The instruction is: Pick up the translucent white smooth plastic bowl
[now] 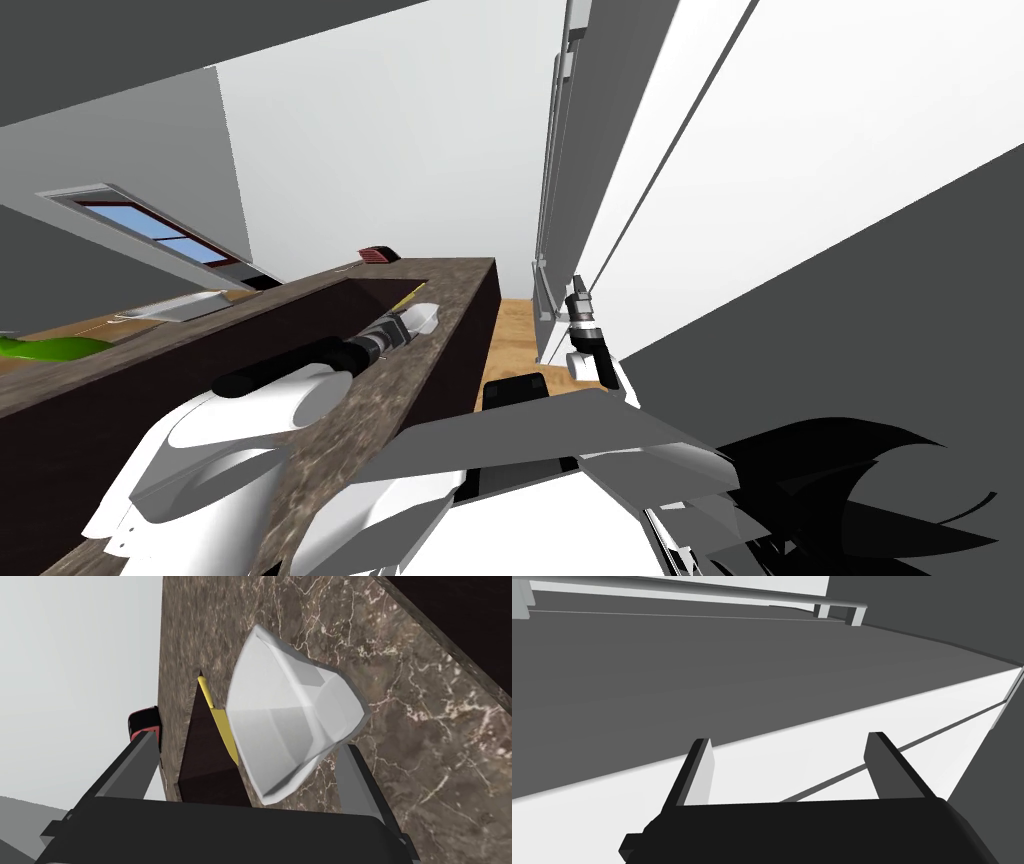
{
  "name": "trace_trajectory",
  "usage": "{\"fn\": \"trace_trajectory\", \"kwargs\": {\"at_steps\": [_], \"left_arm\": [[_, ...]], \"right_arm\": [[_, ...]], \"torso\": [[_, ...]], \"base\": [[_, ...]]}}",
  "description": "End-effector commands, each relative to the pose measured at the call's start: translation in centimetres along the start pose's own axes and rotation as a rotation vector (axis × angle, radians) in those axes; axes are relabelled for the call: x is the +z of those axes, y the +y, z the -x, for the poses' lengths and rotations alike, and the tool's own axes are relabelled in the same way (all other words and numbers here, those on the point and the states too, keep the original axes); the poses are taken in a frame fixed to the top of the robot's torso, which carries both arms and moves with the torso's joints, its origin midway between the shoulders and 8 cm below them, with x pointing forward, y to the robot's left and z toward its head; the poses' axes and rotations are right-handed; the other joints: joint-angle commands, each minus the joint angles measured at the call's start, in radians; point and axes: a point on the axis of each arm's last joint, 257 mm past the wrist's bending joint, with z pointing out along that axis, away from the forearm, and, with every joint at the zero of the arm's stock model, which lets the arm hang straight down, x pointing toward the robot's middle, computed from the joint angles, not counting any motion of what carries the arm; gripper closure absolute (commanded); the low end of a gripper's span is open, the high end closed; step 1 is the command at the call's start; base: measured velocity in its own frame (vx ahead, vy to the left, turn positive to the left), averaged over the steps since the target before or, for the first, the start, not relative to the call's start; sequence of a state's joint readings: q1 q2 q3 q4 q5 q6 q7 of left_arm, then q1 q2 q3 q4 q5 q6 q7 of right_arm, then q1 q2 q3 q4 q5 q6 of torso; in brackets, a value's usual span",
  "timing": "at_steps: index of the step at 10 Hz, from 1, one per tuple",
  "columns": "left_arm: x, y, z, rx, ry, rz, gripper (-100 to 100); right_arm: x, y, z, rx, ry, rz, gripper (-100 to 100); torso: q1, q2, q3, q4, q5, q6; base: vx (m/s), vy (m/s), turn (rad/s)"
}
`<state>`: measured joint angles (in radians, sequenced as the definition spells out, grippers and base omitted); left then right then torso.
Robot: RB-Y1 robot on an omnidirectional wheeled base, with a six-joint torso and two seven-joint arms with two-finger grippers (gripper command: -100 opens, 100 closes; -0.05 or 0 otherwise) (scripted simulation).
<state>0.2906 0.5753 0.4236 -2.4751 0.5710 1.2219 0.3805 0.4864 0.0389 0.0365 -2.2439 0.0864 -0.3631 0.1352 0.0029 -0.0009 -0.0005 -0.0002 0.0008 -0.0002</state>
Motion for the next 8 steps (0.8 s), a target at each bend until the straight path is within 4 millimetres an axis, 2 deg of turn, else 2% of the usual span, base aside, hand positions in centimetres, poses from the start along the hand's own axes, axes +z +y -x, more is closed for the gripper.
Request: {"fn": "trace_trajectory", "kwargs": {"at_steps": [1,8], "left_arm": [[-0.1,0.9,0.4,0.000,-0.014,0.043,-100],[-1.2,3.5,2.0,0.017,-0.060,0.203,-100]], "right_arm": [[0.0,0.0,0.0,0.000,0.000,0.000,0],[0.0,0.0,0.0,0.000,0.000,0.000,0]], "torso": [[0.000,0.000,0.000,0.000,0.000,0.000],[0.000,-0.001,-0.001,0.000,0.000,-0.001]], "base": [[0.008,0.044,-0.064],[0.015,0.047,-0.090]]}}
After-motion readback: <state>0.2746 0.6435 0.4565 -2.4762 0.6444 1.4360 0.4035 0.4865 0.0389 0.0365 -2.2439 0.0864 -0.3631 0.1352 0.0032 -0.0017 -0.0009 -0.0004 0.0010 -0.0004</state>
